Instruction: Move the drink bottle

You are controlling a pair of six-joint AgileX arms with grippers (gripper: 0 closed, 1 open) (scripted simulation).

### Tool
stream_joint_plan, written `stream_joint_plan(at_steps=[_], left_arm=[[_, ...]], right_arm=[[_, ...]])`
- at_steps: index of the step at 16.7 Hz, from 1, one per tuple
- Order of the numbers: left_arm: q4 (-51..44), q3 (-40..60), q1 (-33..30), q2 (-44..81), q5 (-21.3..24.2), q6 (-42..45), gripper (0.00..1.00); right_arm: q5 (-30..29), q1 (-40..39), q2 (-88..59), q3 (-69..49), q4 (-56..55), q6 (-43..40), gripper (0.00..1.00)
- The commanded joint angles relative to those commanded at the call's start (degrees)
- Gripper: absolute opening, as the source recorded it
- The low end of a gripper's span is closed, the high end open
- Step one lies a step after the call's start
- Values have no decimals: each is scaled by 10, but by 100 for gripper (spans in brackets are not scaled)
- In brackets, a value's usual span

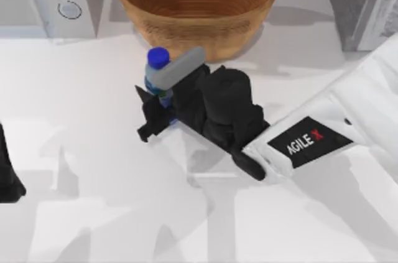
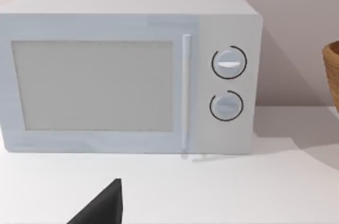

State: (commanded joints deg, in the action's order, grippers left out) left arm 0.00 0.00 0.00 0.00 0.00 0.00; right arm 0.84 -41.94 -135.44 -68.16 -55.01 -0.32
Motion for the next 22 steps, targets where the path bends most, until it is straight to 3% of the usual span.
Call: stream_joint_plan(at_steps=[8,18,22], left_arm=[[0,0,0,0,0,0,100],[0,0,0,0,0,0,100],[0,0,0,0,0,0,100]], right_arm=[[-26,16,36,38,-17,16,0],[-224,135,285,393,-76,56,0],[-282,173,351,468,-101,76,0]])
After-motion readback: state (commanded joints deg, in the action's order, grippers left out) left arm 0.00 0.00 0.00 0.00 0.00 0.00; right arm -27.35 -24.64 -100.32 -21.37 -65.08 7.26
